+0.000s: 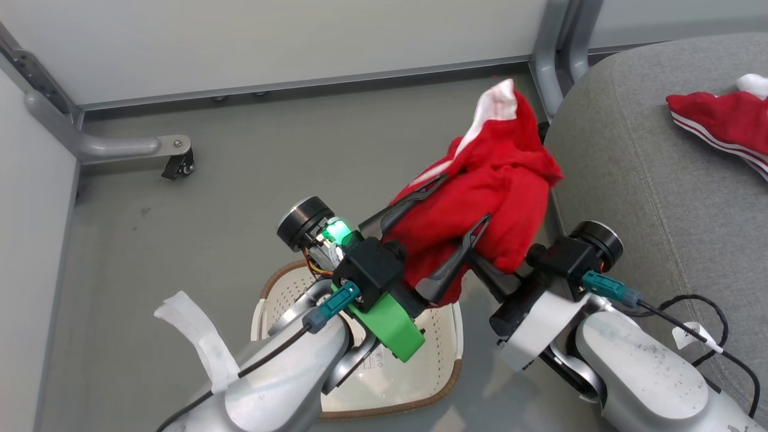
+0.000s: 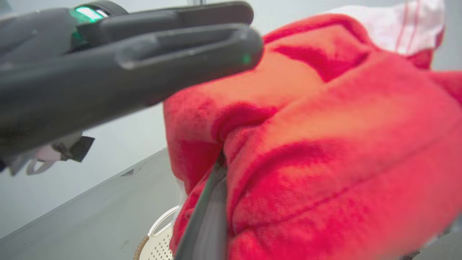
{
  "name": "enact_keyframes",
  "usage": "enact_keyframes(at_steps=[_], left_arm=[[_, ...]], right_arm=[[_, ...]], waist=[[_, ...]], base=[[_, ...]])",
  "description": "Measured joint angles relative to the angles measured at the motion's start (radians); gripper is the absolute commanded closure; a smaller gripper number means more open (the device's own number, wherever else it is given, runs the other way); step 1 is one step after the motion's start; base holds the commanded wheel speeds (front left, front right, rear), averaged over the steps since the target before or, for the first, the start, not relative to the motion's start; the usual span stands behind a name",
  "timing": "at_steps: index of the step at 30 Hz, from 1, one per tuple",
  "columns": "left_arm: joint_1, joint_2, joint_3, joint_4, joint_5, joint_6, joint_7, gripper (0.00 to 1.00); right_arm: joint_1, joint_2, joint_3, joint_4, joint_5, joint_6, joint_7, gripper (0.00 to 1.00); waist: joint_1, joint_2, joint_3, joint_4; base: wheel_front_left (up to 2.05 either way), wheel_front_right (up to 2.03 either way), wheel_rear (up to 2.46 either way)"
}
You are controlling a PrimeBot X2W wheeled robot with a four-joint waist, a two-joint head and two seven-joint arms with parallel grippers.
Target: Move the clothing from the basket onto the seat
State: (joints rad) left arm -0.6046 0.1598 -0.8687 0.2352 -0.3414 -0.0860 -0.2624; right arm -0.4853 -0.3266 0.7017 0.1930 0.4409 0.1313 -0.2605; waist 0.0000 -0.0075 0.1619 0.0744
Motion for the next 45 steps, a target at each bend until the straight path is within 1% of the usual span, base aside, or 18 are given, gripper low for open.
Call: enact_keyframes(at_steps=[4, 12, 19, 32, 45], left_arm=[[0.000, 0.000, 0.003, -0.004, 0.002, 0.001, 0.000, 0.00], [0.001, 0.002, 0.008, -0.007, 0.009, 0.003, 0.000, 0.00], [0.001, 0.011, 0.011, -0.009, 0.012, 0.007, 0.000, 0.00], [-0.002, 0.025, -0.012, 0.009, 0.016, 0.002, 0.014, 0.00], [-0.021, 0.039, -0.038, 0.019, 0.012, -0.003, 0.036, 0.00]], right_arm=[[0.026, 0.023, -0.035, -0.001, -0.022, 0.000, 0.000, 1.00], [0.065, 0.044, -0.101, -0.005, -0.061, 0.000, 0.000, 1.00], [0.122, 0.077, -0.202, -0.024, -0.105, 0.000, 0.000, 1.00], [0.215, 0.134, -0.421, -0.083, -0.182, 0.000, -0.001, 1.00], [0.306, 0.179, -0.567, -0.125, -0.232, 0.000, -0.001, 1.00]], waist=[[0.0000, 0.0000, 0.003, -0.005], [0.0000, 0.0000, 0.007, -0.021], [0.0000, 0.0000, 0.014, -0.058], [0.0000, 0.0000, 0.043, -0.180], [0.0000, 0.0000, 0.083, -0.310]], base=[[0.00, 0.00, 0.00], [0.00, 0.00, 0.00], [0.00, 0.00, 0.00], [0.00, 0.00, 0.00], [0.00, 0.00, 0.00]])
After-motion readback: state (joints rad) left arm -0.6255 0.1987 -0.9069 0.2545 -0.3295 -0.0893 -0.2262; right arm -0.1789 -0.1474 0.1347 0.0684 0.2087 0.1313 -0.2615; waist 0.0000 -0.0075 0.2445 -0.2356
